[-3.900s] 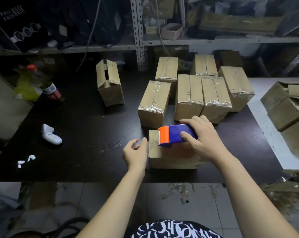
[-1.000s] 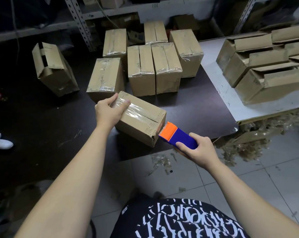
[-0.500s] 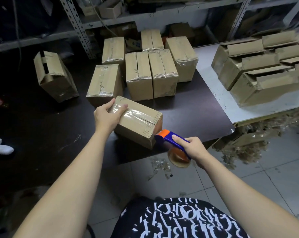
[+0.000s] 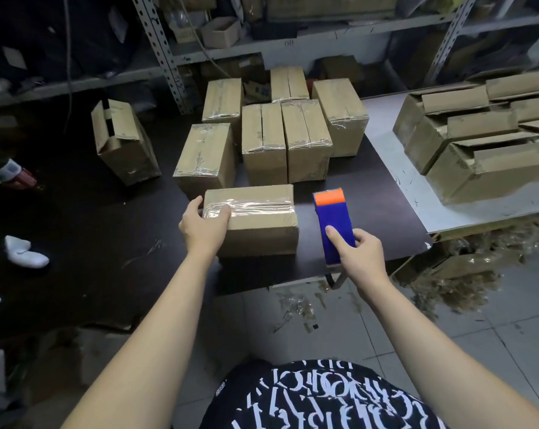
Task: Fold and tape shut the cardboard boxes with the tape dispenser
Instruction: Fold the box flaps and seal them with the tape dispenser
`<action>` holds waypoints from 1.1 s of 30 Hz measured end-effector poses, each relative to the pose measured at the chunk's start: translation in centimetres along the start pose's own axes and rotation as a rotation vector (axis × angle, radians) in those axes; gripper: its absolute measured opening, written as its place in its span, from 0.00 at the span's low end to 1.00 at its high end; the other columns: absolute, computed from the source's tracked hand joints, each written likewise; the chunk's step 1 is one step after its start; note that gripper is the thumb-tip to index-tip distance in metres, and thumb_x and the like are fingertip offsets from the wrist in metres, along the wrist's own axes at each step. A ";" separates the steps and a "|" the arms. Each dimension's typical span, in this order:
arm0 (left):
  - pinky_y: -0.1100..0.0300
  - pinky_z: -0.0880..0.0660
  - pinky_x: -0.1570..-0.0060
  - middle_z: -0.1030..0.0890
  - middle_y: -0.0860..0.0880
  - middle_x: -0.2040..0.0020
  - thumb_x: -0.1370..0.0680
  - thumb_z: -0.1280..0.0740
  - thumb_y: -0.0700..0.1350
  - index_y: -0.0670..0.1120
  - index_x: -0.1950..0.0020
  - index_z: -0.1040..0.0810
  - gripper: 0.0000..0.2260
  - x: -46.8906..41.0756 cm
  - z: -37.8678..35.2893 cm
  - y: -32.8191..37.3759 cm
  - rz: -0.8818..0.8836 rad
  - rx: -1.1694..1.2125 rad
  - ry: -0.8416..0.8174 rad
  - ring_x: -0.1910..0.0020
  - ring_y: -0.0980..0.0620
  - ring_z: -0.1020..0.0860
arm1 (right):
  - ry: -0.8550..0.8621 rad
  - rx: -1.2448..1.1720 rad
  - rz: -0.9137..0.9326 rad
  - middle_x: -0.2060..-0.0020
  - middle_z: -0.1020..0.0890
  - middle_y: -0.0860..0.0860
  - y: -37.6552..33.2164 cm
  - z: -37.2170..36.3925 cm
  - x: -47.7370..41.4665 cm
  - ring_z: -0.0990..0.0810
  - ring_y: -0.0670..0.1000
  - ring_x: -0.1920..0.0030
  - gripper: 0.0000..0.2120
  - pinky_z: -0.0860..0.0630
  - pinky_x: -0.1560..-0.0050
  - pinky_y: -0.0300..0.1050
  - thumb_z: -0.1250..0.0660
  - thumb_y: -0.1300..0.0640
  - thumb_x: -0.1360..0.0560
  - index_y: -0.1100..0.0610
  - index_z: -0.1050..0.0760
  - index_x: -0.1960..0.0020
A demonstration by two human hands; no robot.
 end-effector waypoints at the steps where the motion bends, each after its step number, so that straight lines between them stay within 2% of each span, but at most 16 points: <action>1: 0.51 0.29 0.31 0.23 0.46 0.31 0.25 0.25 0.55 0.49 0.23 0.30 0.33 0.3 0.2 0.0 0.003 -0.001 0.020 0.31 0.46 0.26 | -0.015 0.015 0.023 0.56 0.15 0.51 -0.6 -0.3 0.1 0.16 0.49 0.54 0.17 0.18 0.56 0.47 0.26 0.44 0.23 0.58 0.20 0.50; 3: 0.48 0.27 0.32 0.27 0.46 0.29 0.25 0.26 0.57 0.53 0.21 0.33 0.34 1.1 0.2 0.0 0.018 -0.019 0.022 0.32 0.45 0.27 | -0.037 0.065 0.068 0.53 0.15 0.50 -1.4 -0.8 0.3 0.16 0.49 0.52 0.16 0.17 0.54 0.48 0.27 0.43 0.23 0.56 0.22 0.48; 5: 0.53 0.27 0.37 0.31 0.49 0.28 0.23 0.27 0.56 0.56 0.19 0.35 0.34 1.7 -0.1 -0.3 0.036 -0.035 -0.024 0.33 0.49 0.29 | -0.077 0.096 0.115 0.50 0.16 0.49 -2.2 -1.3 0.4 0.16 0.49 0.49 0.16 0.17 0.51 0.48 0.28 0.43 0.22 0.54 0.24 0.45; 7: 0.56 0.30 0.38 0.29 0.52 0.29 0.22 0.28 0.52 0.55 0.21 0.31 0.30 1.8 -0.2 -0.6 0.010 0.004 -0.086 0.33 0.51 0.28 | -0.139 0.120 0.158 0.45 0.17 0.49 -2.7 -2.1 0.5 0.17 0.49 0.46 0.17 0.18 0.49 0.47 0.30 0.44 0.20 0.53 0.27 0.40; 9: 0.56 0.30 0.34 0.23 0.52 0.32 0.23 0.26 0.50 0.53 0.27 0.23 0.24 1.8 0.1 -1.2 -0.035 0.027 -0.126 0.33 0.50 0.26 | -0.194 0.161 0.209 0.44 0.18 0.49 -3.5 -2.9 0.8 0.17 0.50 0.45 0.16 0.18 0.48 0.47 0.32 0.45 0.19 0.52 0.30 0.38; 11: 0.60 0.29 0.38 0.18 0.52 0.39 0.25 0.23 0.49 0.51 0.34 0.18 0.20 2.2 0.7 -1.4 -0.074 0.007 -0.118 0.38 0.51 0.23 | -0.202 0.194 0.257 0.47 0.18 0.48 -4.3 -3.7 1.2 0.16 0.52 0.48 0.15 0.17 0.48 0.54 0.33 0.43 0.19 0.50 0.30 0.40; 13: 0.64 0.31 0.46 0.18 0.53 0.46 0.27 0.22 0.50 0.49 0.40 0.18 0.17 2.7 1.2 -1.2 -0.071 0.004 -0.068 0.44 0.53 0.22 | -0.170 0.223 0.294 0.53 0.16 0.46 -5.2 -4.1 1.5 0.15 0.52 0.54 0.16 0.17 0.51 0.58 0.33 0.38 0.23 0.48 0.29 0.45; 15: 0.60 0.28 0.48 0.19 0.53 0.49 0.28 0.21 0.54 0.49 0.44 0.20 0.18 3.0 1.6 -1.1 -0.037 -0.009 -0.012 0.47 0.51 0.22 | -0.133 0.203 0.312 0.59 0.16 0.48 -6.1 -4.3 1.9 0.16 0.52 0.59 0.18 0.18 0.56 0.58 0.33 0.34 0.25 0.49 0.28 0.50; 18: 0.52 0.22 0.47 0.20 0.51 0.50 0.31 0.22 0.63 0.49 0.48 0.24 0.23 3.6 1.6 -1.1 0.025 -0.095 0.031 0.48 0.47 0.21 | -0.160 0.085 0.302 0.63 0.16 0.50 -7.6 -5.0 2.6 0.15 0.54 0.65 0.17 0.17 0.59 0.61 0.29 0.41 0.21 0.55 0.25 0.52; 20: 0.50 0.22 0.49 0.22 0.50 0.51 0.31 0.24 0.66 0.49 0.49 0.26 0.25 3.9 1.3 -1.0 0.041 -0.171 0.003 0.50 0.47 0.23 | -0.215 0.060 0.287 0.59 0.15 0.51 -8.1 -5.8 3.0 0.14 0.54 0.62 0.14 0.17 0.58 0.62 0.29 0.45 0.21 0.56 0.24 0.49; 23: 0.52 0.23 0.52 0.22 0.51 0.53 0.29 0.28 0.69 0.49 0.52 0.24 0.24 3.9 1.7 0.2 -0.008 -0.254 -0.027 0.51 0.48 0.23 | -0.236 0.090 0.282 0.53 0.15 0.51 -8.4 -6.5 3.5 0.14 0.54 0.54 0.16 0.15 0.55 0.59 0.27 0.42 0.24 0.52 0.23 0.46; 25: 0.55 0.24 0.53 0.20 0.52 0.54 0.25 0.29 0.65 0.50 0.51 0.21 0.19 3.6 3.4 1.8 -0.088 -0.171 0.043 0.52 0.49 0.21 | -0.232 0.105 0.278 0.53 0.14 0.50 -8.6 -6.6 3.6 0.14 0.54 0.52 0.18 0.15 0.55 0.56 0.24 0.40 0.27 0.51 0.23 0.47; 27: 0.58 0.25 0.54 0.19 0.56 0.58 0.22 0.28 0.56 0.51 0.52 0.19 0.09 3.1 5.5 4.3 -0.173 0.010 0.060 0.55 0.54 0.20 | -0.238 0.148 0.295 0.53 0.14 0.49 -9.1 -6.8 3.9 0.14 0.52 0.53 0.17 0.15 0.54 0.53 0.23 0.43 0.27 0.51 0.24 0.47; 30: 0.59 0.21 0.50 0.15 0.56 0.55 0.20 0.28 0.48 0.52 0.50 0.15 0.02 2.1 7.3 8.5 -0.290 0.214 -0.116 0.53 0.58 0.18 | -0.304 0.227 0.338 0.55 0.16 0.46 -10.1 -7.5 4.5 0.16 0.48 0.56 0.15 0.18 0.53 0.50 0.22 0.47 0.26 0.49 0.26 0.47; 33: 0.61 0.24 0.49 0.14 0.55 0.45 0.19 0.29 0.48 0.54 0.40 0.17 0.08 2.5 7.1 11.9 -0.374 0.244 -0.396 0.45 0.58 0.18 | -0.405 0.273 0.388 0.53 0.17 0.45 -11.1 -8.3 5.5 0.18 0.45 0.55 0.15 0.21 0.54 0.42 0.24 0.49 0.23 0.47 0.29 0.45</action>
Point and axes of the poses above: each hand's wrist, its own x-axis away from the middle knuckle, its own z-axis out of the back of the hand, y = z × x, the point moved 7 cm from there along -x, towards the middle knuckle
